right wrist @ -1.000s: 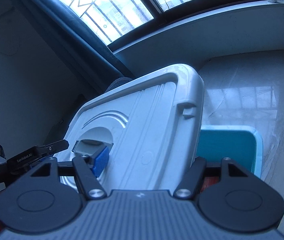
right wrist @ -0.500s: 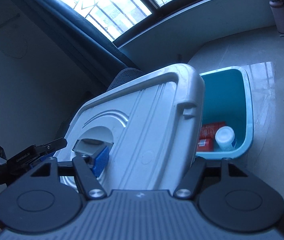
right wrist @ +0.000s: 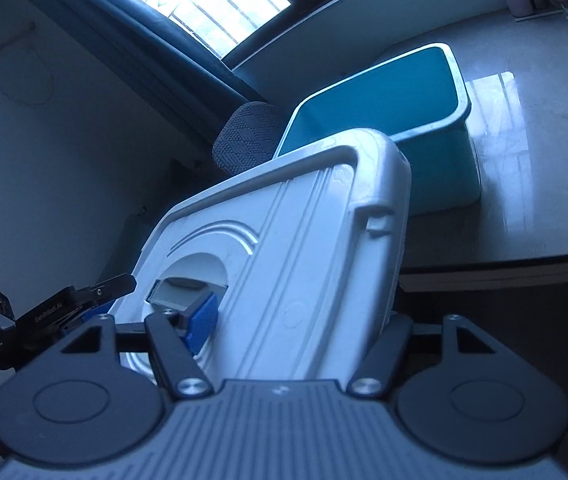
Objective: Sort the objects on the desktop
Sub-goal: 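Hold the lid with both grippers and lower it over the tub opening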
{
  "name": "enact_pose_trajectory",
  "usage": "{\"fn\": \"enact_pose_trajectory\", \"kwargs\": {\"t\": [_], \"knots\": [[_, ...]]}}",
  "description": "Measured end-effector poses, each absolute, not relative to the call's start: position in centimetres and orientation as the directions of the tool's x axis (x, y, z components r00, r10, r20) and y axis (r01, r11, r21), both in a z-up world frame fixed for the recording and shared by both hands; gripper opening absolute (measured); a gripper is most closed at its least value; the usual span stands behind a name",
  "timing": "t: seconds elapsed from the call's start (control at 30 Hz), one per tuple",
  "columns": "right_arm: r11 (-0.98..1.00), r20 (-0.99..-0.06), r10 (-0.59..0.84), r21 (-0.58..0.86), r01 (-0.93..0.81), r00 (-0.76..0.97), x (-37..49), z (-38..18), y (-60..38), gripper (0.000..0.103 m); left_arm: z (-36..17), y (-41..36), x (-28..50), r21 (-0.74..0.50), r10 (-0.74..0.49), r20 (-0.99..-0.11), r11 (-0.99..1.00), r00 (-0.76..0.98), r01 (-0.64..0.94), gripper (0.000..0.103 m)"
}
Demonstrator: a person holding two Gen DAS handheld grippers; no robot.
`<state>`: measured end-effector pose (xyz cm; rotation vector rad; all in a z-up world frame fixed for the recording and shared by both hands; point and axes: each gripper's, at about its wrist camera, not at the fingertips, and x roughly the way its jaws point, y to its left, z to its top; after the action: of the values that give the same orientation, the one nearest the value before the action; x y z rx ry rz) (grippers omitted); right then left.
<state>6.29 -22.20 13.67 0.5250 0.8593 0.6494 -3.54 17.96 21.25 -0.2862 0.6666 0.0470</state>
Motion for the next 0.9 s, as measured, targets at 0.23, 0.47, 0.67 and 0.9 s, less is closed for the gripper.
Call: {"fn": "enact_pose_trajectory", "kwargs": {"t": [0.23, 0.47, 0.67, 0.9], "knots": [[0.693, -0.526, 0.699, 0.664, -0.28, 0.484, 0.7, 12.6, -23.1, 0.067, 19.9, 17.3, -9.4, -0.244, -0.059, -0.629, 0.962, 0.775, -0.126, 0.102], [0.687, -0.523, 0.7, 0.68, -0.257, 0.487, -2.0, 11.8, -24.0, 0.067, 19.7, 16.7, -12.1, -0.226, -0.065, -0.637, 0.968, 0.768, -0.106, 0.102], [0.687, -0.522, 0.698, 0.681, -0.254, 0.489, -2.8, 11.6, -24.3, 0.067, 19.8, 16.5, -12.6, -0.223, -0.067, -0.64, 0.97, 0.766, -0.102, 0.102], [0.693, -0.528, 0.696, 0.671, -0.264, 0.487, -2.4, 11.8, -23.9, 0.067, 20.3, 16.5, -12.0, -0.222, -0.061, -0.646, 0.969, 0.761, -0.111, 0.102]]}}
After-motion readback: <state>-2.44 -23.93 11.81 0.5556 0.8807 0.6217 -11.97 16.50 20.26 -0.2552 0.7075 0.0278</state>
